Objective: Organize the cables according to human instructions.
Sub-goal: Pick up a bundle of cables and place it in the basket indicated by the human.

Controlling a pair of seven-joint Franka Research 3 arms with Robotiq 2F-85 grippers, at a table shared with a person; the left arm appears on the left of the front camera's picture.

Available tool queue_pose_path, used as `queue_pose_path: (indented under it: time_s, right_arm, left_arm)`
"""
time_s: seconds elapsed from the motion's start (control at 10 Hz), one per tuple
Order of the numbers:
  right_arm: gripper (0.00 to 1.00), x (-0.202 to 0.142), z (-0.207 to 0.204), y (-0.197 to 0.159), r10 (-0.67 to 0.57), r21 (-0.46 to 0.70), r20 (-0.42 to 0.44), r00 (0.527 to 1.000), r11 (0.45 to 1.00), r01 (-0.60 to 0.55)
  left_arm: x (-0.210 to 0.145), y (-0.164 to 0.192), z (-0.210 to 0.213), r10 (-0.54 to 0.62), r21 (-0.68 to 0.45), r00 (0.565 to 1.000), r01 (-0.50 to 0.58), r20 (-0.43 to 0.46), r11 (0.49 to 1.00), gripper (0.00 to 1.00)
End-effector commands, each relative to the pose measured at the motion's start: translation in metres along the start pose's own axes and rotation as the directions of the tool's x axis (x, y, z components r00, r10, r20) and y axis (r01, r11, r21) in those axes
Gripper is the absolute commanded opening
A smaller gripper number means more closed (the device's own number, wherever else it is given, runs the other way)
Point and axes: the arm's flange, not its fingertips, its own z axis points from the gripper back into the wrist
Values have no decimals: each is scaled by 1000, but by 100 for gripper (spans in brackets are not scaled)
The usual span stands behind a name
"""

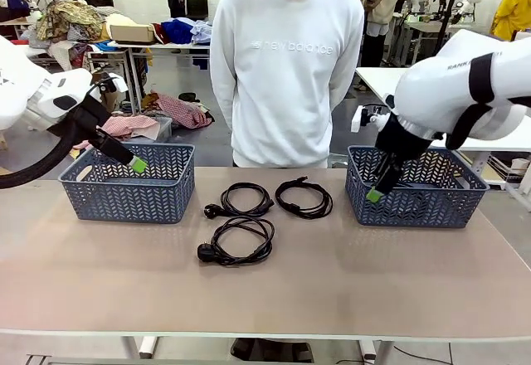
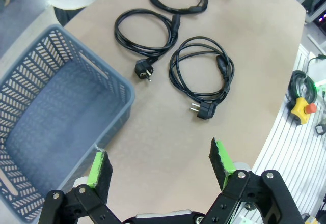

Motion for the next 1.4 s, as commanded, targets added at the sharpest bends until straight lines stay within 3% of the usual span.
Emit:
queue_pose_path:
  time_s: [0.0, 0.4, 0.5, 1.3]
  right_arm:
    - [100, 0, -9, 25, 9, -23, 62, 998, 1000, -8]
    - [100, 1, -19, 41, 14, -7, 72, 997, 1000, -14]
    - [100, 5, -17, 36, 36, -11, 36, 999, 999, -36]
    - [100, 5, -17, 36, 36, -11, 36, 999, 999, -36]
  left_arm:
    - [-3, 1, -1, -13, -17, 1000, 13, 20, 1000, 100]
    - [-3, 1, -1, -13, -17, 1000, 13, 20, 1000, 100]
    - [-3, 1, -1, -13, -17, 1000, 13, 20, 1000, 100]
    - [-3, 1, -1, -13, -17, 1000, 13, 20, 1000, 100]
